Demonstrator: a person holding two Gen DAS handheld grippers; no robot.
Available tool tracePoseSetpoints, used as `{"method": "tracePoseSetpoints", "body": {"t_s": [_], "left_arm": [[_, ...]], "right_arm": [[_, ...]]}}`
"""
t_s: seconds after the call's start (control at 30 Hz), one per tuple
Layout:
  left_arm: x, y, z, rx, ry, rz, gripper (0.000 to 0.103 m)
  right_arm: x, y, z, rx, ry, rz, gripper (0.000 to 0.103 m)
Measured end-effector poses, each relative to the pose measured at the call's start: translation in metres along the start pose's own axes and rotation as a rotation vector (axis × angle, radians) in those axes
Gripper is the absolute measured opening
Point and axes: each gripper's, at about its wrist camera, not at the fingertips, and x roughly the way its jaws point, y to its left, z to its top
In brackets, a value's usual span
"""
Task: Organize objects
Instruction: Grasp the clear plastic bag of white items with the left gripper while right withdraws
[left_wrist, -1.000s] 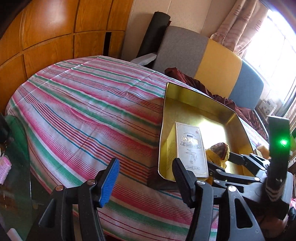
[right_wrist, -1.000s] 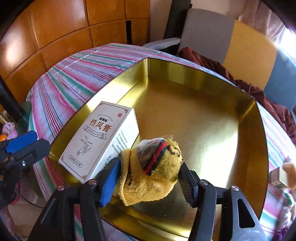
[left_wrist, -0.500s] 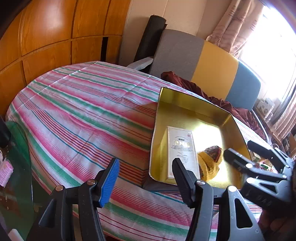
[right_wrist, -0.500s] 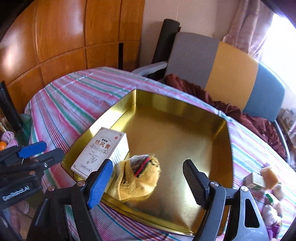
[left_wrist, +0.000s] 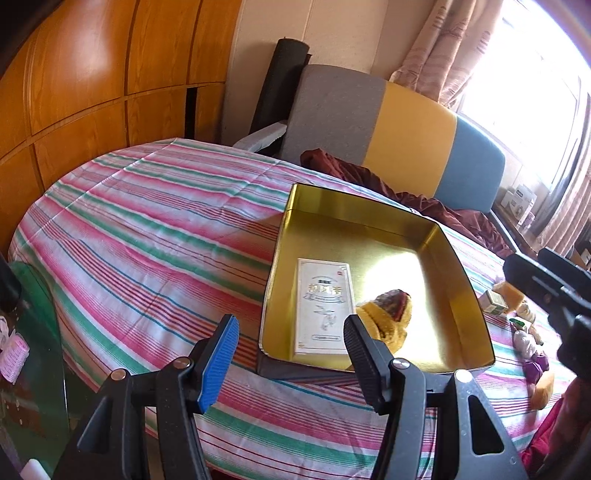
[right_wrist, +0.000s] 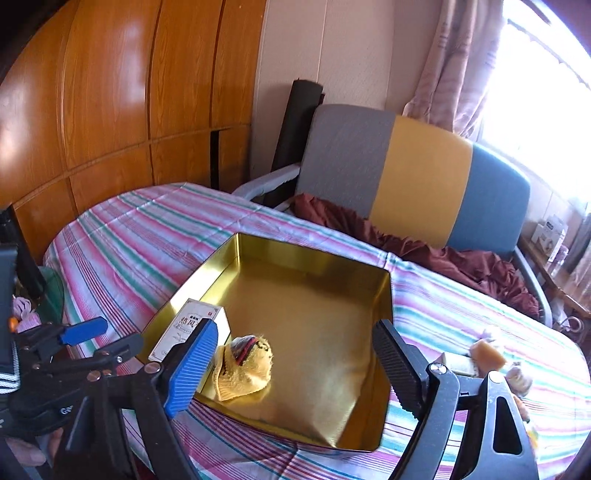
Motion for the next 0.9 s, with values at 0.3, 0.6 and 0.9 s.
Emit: {"method": "tracePoseSetpoints", "body": {"t_s": [0.3,0.6,0.9], "left_arm": [[-0.004,-0.02,0.002,0.047,-0.002,-0.02,0.06],[-0.007,-0.044,0.003,0.101,-0.004,-0.047,0.06],[-0.007,-0.077,0.002,0.168,0.006,-0.074,0.06]], "right_arm": [[-0.023,-0.019,0.003,0.035,-0.036,-0.015,0.089],[-0.033,-0.041,-0.001,0.066,-0.05,-0.043,0.09],[-0.042,-0.068,-0.009,0.101,-0.058,-0.076,0.092]]}}
